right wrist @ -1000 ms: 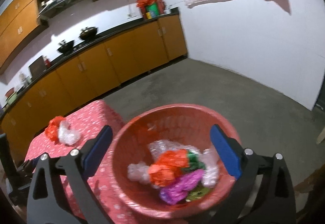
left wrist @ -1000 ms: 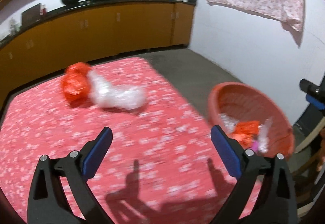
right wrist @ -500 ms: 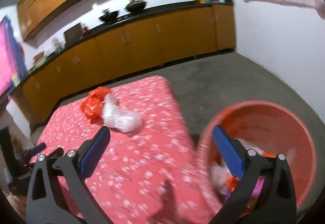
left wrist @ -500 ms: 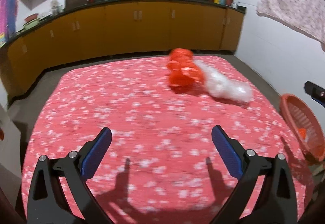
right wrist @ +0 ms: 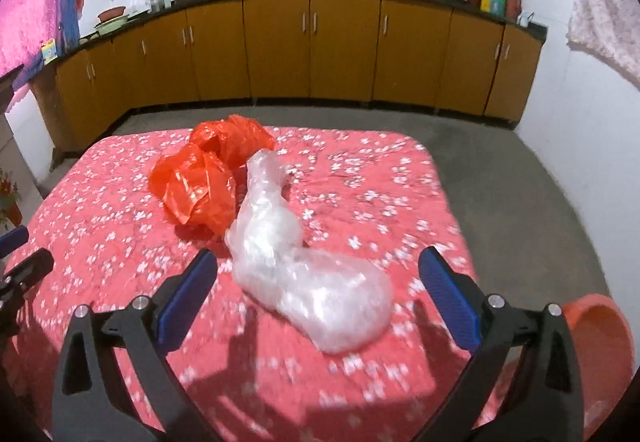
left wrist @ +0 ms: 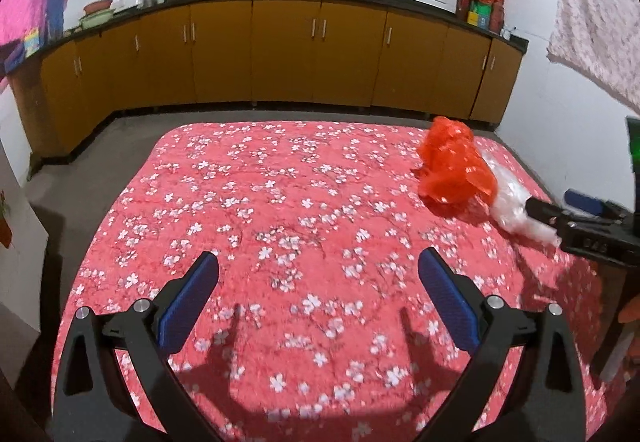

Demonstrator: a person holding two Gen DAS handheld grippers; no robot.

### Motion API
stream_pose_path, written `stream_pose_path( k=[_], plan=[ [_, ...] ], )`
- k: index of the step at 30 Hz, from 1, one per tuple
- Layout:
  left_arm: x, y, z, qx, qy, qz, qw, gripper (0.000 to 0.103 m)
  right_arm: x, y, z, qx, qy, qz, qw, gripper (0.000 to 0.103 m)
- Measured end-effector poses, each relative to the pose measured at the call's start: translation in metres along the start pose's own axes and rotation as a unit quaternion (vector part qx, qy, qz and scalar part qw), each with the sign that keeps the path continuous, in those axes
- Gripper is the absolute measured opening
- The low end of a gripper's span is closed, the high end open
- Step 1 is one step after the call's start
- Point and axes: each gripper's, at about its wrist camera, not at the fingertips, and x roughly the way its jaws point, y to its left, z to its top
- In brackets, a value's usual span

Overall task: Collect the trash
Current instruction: 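Move both grippers back to the last red bag and clear bag, then grasp the red bag with the left gripper while the right gripper grasps the clear bag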

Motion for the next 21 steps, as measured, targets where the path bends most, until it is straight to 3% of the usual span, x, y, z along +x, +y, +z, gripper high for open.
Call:
stream_pose_path(
  k=[5,7,9,12,21],
  plan=[
    [0.011,0.008,0.009,-0.021,0.000,0.000,0.9998,0.099,0.023,0.008,0.003,-0.018,0.040,0.019,0.999,0.098],
    [0.013,0.007,0.012,-0.020,-0.001,0.000,0.9998,0.099,0.031,0.010,0.001,-0.021,0.063,0.028,0.997,0.090],
    [0.015,0.003,0.014,-0.017,-0.002,-0.001,0.9998,0.099,0.033,0.009,-0.002,-0.017,0.069,0.035,0.997,0.072],
    [0.019,-0.009,0.019,-0.010,-0.003,-0.007,0.9999,0.099,0.030,0.006,-0.004,-0.007,0.065,0.048,0.997,0.061],
    [0.031,-0.057,0.046,0.008,-0.021,-0.046,0.9987,0.101,0.003,-0.009,-0.023,0.026,0.049,0.060,0.997,0.047]
  ],
)
